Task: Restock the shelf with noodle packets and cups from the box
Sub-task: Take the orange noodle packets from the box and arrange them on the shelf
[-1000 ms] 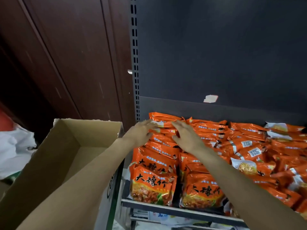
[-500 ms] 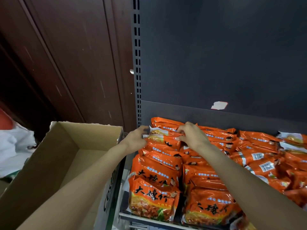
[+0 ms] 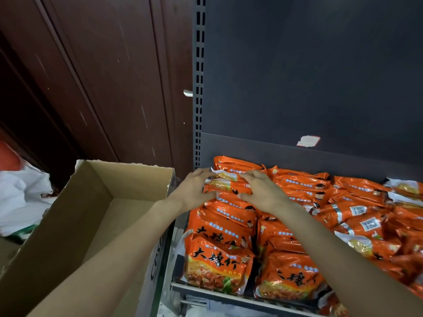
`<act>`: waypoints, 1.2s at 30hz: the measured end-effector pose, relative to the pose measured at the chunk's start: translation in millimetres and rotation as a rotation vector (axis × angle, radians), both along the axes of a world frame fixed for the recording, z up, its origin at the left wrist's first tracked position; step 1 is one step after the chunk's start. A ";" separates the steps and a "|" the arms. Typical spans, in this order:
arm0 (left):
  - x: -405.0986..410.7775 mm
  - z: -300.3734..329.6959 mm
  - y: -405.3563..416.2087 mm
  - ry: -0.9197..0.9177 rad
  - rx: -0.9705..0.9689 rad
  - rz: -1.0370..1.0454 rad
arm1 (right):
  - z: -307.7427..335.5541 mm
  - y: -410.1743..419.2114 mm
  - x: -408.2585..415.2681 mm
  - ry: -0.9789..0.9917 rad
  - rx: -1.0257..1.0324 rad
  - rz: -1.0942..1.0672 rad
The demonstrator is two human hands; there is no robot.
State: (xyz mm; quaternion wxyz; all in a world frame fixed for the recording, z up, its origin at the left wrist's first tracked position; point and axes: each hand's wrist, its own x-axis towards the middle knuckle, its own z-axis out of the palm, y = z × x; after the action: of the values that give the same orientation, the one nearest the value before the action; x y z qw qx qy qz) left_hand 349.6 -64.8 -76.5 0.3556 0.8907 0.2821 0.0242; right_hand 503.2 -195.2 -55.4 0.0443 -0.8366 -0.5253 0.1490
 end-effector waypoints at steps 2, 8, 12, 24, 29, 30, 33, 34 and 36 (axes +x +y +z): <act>-8.9 1.8 -8.1 -0.058 0.046 -0.046 | 2.3 -4.1 -8.2 0.001 0.029 0.003; -52.2 7.4 -27.1 0.056 0.062 -0.293 | 5.1 -38.3 -44.0 0.027 0.058 0.025; -64.9 0.6 -38.6 0.213 0.340 -0.442 | 7.3 -56.3 -70.4 0.004 -0.066 0.078; -74.4 -37.0 -56.5 0.181 0.792 -0.373 | -34.0 -54.5 -118.8 -0.436 -0.244 0.084; -67.3 -41.5 -51.7 0.091 0.827 -0.337 | -40.0 -54.5 -115.1 -0.532 -0.138 0.109; -65.3 -41.5 -49.7 0.064 0.822 -0.327 | -40.5 -53.0 -113.4 -0.553 -0.131 0.114; -56.0 -38.9 -45.7 0.009 0.819 -0.252 | -39.0 -45.2 -106.0 -0.616 -0.114 0.100; -52.2 -39.1 -46.0 -0.006 0.793 -0.229 | -37.4 -42.0 -103.8 -0.633 -0.103 0.083; -47.7 -42.3 -48.2 -0.075 0.727 -0.199 | -34.7 -37.8 -101.8 -0.635 -0.097 0.057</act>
State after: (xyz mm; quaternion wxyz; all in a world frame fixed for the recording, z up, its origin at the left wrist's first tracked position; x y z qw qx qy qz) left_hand 301.9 -113.0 -118.8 0.0270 0.9803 0.1542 0.1207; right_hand 401.4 -233.0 -90.1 -0.1661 -0.8273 -0.5285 -0.0935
